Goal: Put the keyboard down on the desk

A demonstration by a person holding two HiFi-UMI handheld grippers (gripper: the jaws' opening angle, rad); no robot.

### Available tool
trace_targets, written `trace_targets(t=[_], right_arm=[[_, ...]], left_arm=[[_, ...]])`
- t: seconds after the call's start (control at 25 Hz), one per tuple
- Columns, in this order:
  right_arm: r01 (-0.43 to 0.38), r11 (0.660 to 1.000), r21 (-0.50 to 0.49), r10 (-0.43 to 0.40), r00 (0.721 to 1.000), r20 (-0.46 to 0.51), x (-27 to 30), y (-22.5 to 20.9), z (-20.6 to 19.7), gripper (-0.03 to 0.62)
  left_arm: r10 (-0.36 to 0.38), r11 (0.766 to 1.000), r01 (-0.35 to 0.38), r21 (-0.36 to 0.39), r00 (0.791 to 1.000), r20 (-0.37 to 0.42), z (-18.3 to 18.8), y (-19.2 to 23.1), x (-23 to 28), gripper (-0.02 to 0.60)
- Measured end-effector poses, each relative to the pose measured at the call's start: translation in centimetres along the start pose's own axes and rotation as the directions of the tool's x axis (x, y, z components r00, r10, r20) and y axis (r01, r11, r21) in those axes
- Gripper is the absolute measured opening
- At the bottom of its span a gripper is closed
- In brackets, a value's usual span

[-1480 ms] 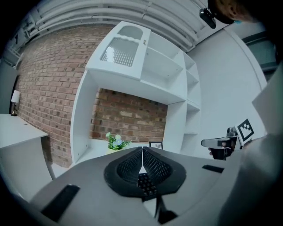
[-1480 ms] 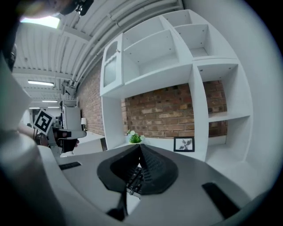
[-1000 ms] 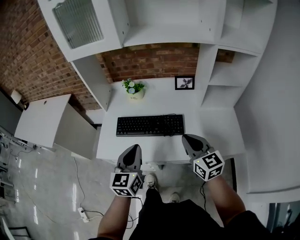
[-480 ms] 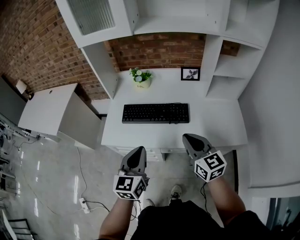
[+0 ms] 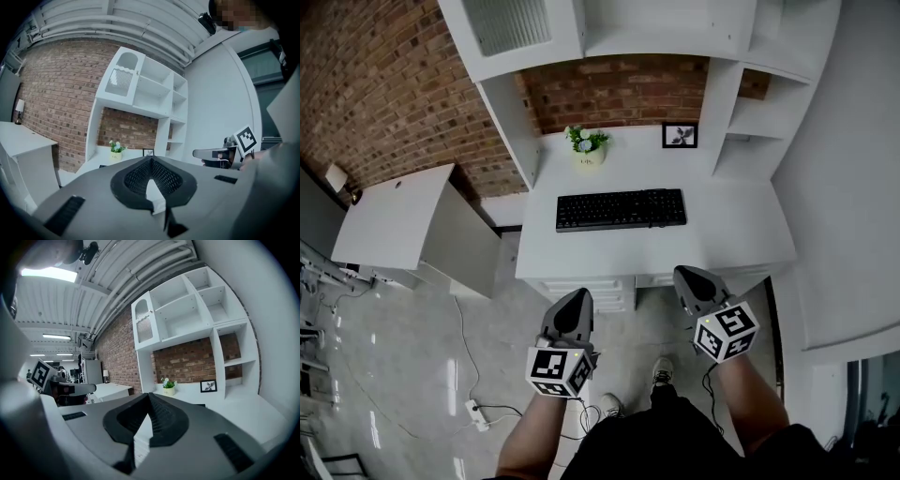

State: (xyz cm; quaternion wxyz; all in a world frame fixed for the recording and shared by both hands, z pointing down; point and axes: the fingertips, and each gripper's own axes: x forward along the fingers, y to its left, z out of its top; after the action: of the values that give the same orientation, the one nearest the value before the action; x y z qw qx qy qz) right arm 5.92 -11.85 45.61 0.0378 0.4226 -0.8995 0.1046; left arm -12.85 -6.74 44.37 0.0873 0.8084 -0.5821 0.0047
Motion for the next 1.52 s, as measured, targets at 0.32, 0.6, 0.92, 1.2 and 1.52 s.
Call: trace_targets(t=[0.32,0.6,0.92,1.2,1.52], right_arm=[[0.069,0.998,-0.004,-0.069,0.998,0.008,-3.3,4.8,-0.7,0.017],[0.100,0.995,-0.011,-0.100,0.995,0.031,-5.5,8.3,-0.7,0.017],[0.103,0.995,-0.021,-0.101,0.993,0.052,-6.4,11.3,-0.6,0.017],[0.108,0.994,-0.030,-0.106,0.992,0.063,-7.0,12.6,-0.3,0.017],[0.111,0.993,-0.036,-0.108,0.991,0.077,-7.8,13.5,-0.1,0.017]], left_arm=[[-0.063,0.998,0.063,-0.008,0.998,0.013,-0.3,0.6,-4.3,0.018],[-0.095,0.995,0.096,-0.016,0.995,0.016,-0.2,1.1,-7.8,0.018],[-0.107,0.994,0.107,-0.016,0.994,0.024,0.1,1.8,-10.5,0.018],[-0.118,0.993,0.118,-0.026,0.993,0.029,0.5,2.0,-11.8,0.018],[-0.127,0.992,0.128,-0.013,0.990,0.053,1.1,1.6,-12.6,0.018]])
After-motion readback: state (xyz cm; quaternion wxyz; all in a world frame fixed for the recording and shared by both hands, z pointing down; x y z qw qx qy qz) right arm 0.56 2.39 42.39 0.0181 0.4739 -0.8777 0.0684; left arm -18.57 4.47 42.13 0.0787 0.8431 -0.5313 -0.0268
